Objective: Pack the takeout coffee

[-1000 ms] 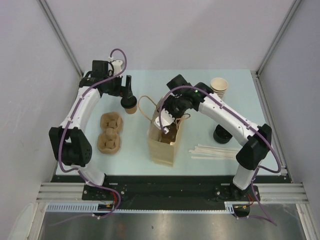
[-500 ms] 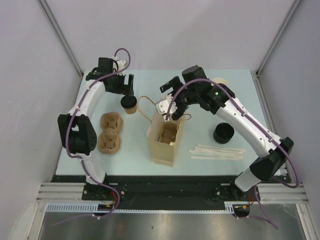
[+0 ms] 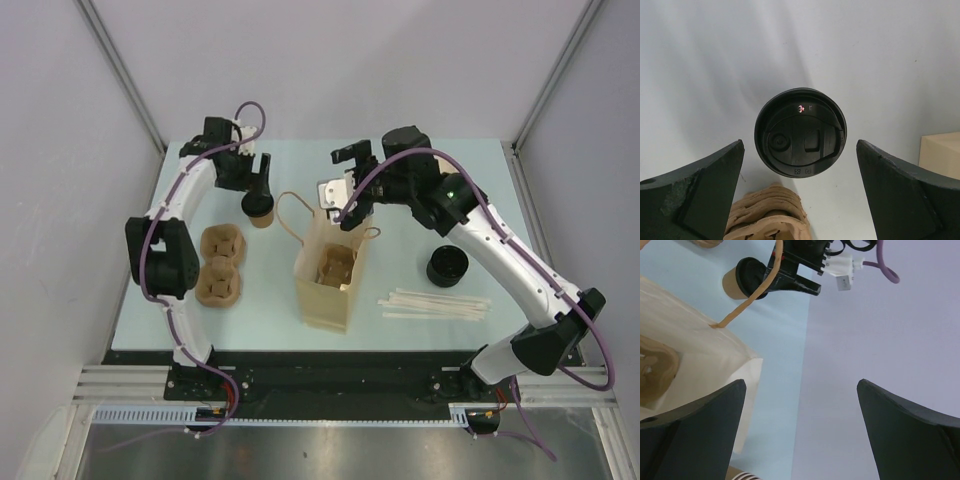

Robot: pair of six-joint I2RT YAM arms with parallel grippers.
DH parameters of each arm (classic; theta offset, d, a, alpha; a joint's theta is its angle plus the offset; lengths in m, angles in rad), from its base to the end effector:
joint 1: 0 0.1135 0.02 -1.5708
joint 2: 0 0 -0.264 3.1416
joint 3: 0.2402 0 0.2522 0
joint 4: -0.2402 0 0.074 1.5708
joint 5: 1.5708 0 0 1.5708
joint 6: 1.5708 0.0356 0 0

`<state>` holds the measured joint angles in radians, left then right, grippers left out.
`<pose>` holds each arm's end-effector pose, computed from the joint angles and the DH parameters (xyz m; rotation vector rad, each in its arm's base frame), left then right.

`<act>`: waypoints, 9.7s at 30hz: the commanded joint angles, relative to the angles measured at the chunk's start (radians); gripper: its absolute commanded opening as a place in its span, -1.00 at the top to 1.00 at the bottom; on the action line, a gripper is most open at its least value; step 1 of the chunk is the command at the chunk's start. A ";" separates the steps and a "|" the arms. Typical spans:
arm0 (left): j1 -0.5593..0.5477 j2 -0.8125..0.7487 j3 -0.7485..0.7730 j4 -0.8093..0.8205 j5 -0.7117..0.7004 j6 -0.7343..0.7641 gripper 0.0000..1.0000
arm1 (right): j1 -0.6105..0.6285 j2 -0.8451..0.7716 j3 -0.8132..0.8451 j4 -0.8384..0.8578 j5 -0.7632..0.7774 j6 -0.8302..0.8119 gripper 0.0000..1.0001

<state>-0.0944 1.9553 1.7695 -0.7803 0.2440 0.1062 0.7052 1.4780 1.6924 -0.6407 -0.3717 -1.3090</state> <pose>0.4298 -0.0493 0.2826 0.3482 2.4976 -0.3043 0.2351 0.2171 0.4428 -1.7764 0.8432 -0.0235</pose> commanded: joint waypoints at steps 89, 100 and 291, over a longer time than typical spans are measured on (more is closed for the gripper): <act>0.051 -0.171 -0.004 -0.020 0.257 0.036 0.10 | -0.251 0.232 0.401 -0.229 -0.162 0.590 -0.99; 0.088 -0.429 0.130 0.029 0.515 -0.036 0.14 | -0.271 0.334 0.447 -0.428 -0.279 0.560 -0.99; -0.657 -0.894 -0.950 0.449 0.044 0.991 0.21 | 0.152 -0.170 -0.378 0.308 -0.185 0.573 1.00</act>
<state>-0.7414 1.0340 0.7895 -0.3470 0.2756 1.0584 0.8566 1.3369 1.3216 -0.3733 -0.4812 -0.7139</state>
